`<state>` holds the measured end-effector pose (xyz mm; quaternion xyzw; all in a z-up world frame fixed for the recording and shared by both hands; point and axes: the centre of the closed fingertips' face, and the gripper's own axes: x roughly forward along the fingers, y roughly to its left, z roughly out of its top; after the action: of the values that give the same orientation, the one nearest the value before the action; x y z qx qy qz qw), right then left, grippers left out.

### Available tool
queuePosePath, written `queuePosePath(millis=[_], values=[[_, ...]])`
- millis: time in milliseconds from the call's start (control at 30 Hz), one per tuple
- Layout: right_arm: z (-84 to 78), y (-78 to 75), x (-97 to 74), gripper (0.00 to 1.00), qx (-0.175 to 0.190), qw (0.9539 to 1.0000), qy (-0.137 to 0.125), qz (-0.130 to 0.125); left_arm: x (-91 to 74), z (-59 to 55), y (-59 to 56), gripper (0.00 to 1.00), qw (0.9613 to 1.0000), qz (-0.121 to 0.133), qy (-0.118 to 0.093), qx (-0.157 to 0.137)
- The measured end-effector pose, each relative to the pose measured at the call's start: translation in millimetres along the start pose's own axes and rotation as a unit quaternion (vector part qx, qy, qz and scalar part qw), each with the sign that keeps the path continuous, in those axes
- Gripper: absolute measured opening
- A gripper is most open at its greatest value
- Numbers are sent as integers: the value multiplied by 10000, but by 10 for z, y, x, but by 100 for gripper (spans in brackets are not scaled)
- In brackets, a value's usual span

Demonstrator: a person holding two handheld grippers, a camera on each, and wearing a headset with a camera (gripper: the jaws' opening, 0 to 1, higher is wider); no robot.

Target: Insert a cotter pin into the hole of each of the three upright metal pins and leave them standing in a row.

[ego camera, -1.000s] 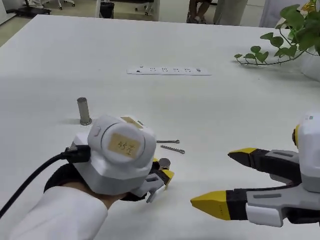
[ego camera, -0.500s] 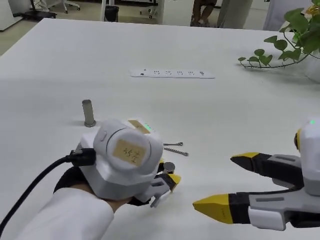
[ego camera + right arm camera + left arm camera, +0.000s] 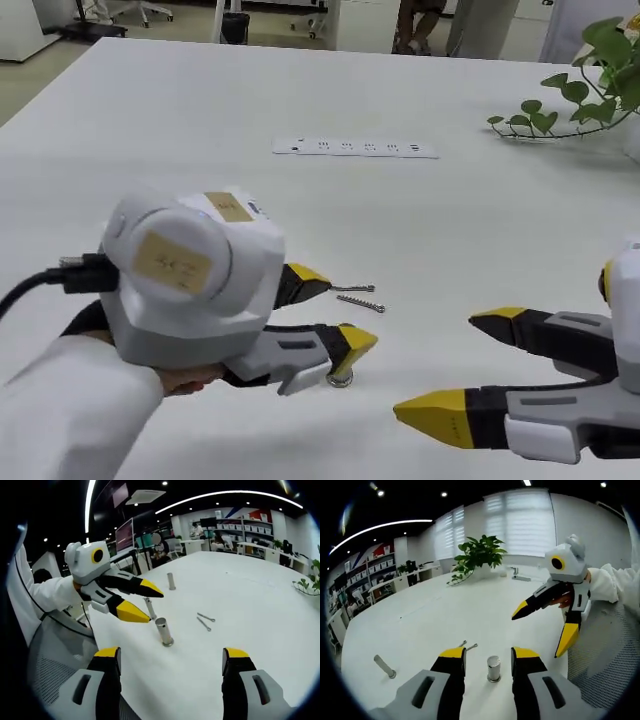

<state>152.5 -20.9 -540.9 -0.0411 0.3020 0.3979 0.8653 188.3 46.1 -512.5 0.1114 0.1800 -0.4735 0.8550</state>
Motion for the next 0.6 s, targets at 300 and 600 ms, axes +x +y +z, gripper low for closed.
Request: queuePosePath(millis=[300, 600], values=[[-28, -6, 1, 81, -52, 10000, 78, -11, -217, -190, 135, 65, 9991, -37, 372, -206], [-46, 27, 13, 81, -70, 9999, 134, 31, -446, -395, 255, 74, 9974, -16, 508, -511]])
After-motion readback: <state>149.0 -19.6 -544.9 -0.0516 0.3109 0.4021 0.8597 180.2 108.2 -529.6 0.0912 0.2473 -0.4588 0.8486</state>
